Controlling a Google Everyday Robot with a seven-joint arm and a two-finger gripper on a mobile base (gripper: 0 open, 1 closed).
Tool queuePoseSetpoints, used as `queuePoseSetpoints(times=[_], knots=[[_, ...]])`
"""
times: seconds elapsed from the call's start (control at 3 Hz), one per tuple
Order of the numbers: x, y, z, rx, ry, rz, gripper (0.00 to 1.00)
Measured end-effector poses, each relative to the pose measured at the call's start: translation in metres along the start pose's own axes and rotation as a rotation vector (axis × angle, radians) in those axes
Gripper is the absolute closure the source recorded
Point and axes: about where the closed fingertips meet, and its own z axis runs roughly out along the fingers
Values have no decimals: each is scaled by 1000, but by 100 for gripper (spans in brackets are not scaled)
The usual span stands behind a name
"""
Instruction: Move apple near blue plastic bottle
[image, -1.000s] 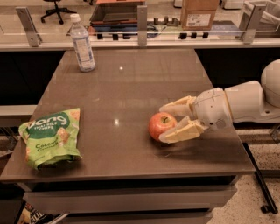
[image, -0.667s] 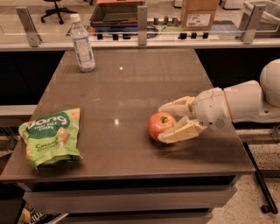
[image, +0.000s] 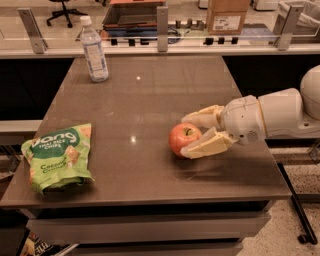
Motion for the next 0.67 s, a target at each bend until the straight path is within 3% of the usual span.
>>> queuePoseSetpoints(times=[0.33, 0.67], knots=[[-22, -31, -13, 41, -17, 11, 100], [-55, -80, -26, 144, 25, 20, 100]])
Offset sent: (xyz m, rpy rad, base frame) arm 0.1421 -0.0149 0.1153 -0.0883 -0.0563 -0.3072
